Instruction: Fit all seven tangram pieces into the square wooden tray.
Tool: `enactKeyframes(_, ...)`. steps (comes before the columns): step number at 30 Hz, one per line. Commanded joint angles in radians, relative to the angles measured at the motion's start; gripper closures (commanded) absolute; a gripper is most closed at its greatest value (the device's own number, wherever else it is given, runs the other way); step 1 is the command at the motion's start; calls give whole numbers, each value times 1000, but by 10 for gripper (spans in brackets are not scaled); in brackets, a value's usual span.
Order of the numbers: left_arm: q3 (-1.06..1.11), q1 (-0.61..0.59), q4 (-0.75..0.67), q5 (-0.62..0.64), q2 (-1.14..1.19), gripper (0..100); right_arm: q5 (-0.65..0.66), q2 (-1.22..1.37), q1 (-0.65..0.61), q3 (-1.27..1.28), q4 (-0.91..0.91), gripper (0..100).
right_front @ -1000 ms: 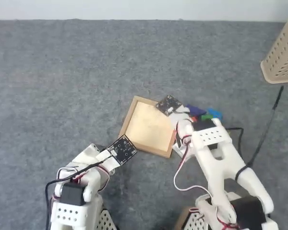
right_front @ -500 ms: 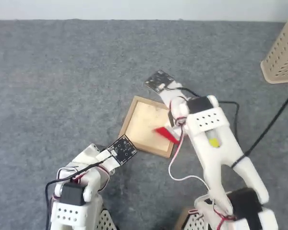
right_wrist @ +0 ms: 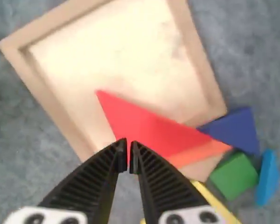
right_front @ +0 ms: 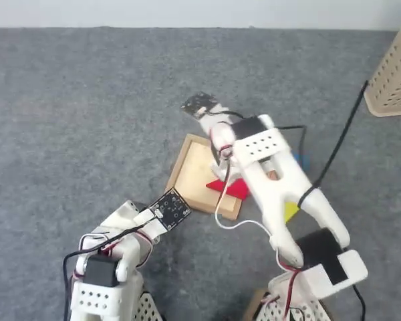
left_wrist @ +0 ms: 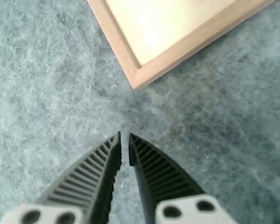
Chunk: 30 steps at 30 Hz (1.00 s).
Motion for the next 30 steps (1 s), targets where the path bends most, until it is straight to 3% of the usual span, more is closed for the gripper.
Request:
enactKeyframes(1,-10,-9,5,-12,-17,972,61,-111,64,29,13,987)
enactKeyframes(6,-10,-6,5,-12,-17,972,71,-145,79,170,-67,925)
enactKeyframes(11,-10,-8,5,-12,-17,972,71,-143,64,278,-188,933)
enactKeyframes(20,-10,-9,5,-12,-17,972,-14,-114,-70,281,-243,932)
enactKeyframes(30,-10,-9,5,-12,-17,972,-80,81,-65,178,-305,933)
